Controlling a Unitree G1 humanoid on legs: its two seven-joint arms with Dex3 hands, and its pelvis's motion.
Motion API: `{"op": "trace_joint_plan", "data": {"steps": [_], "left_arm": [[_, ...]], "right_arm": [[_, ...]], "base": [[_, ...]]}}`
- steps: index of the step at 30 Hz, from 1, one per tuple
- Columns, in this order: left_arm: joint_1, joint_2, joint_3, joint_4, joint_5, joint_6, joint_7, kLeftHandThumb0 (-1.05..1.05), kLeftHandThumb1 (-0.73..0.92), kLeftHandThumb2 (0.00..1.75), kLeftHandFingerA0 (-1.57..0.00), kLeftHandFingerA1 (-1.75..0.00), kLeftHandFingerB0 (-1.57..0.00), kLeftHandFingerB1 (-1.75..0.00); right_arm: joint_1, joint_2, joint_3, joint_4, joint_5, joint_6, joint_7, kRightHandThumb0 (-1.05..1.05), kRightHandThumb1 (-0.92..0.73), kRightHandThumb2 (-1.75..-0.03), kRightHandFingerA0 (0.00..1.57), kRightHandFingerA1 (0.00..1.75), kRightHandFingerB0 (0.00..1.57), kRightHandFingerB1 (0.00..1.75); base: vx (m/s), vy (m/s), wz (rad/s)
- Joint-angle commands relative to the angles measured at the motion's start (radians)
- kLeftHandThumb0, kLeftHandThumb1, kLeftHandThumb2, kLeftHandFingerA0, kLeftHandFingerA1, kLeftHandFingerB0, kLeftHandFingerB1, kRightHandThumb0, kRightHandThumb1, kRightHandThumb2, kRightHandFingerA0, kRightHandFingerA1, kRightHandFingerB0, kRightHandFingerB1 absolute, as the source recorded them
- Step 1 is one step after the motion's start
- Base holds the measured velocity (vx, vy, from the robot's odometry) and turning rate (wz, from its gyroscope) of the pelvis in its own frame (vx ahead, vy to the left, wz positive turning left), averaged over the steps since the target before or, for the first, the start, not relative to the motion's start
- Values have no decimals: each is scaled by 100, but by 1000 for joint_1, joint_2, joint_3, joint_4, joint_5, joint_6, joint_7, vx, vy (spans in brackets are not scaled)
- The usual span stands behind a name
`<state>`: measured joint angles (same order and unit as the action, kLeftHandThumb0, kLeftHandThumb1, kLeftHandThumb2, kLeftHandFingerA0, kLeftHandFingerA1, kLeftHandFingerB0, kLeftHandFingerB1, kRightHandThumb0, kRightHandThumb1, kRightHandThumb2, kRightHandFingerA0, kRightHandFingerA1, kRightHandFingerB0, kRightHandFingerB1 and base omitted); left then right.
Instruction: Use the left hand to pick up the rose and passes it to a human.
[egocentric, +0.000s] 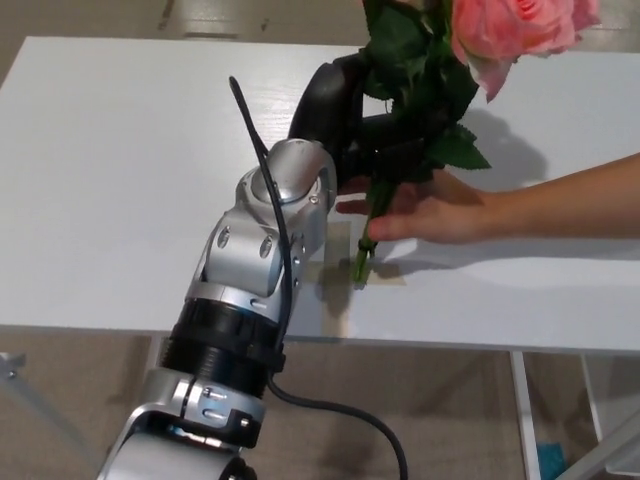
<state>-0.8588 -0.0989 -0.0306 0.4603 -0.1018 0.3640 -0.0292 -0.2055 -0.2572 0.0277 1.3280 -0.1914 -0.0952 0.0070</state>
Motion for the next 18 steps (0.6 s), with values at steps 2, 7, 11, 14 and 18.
{"op": "trace_joint_plan", "data": {"steps": [2,7,11,14,18], "left_arm": [[-49,-152,-19,23,-35,-32,28,-18,80,72,-97,-135,-81,-101],[-73,-150,-16,52,-51,-43,17,-18,81,71,-94,-136,-80,-100],[-69,-142,-17,49,-70,-36,-1,-18,82,70,-91,-137,-80,-100],[-63,-141,-24,45,-76,-35,-3,-18,82,70,-91,-137,-80,-100],[-44,-92,-61,25,-56,-22,-38,-24,83,64,-110,-66,-84,-49]], "right_arm": [[-6,4,-9,5,4,1,3,-35,-70,-61,65,43,50,38],[-28,7,-11,3,5,7,3,-35,-70,-61,65,43,50,38],[-25,6,-13,6,6,5,7,-35,-70,-61,64,42,50,38],[-20,3,-13,5,6,3,9,-35,-70,-61,64,42,50,38],[-16,2,-13,5,4,3,8,-35,-70,-61,64,42,50,38]], "base": [[0,0,0],[0,0,0],[0,0,0],[0,0,0],[0,0,0]]}}
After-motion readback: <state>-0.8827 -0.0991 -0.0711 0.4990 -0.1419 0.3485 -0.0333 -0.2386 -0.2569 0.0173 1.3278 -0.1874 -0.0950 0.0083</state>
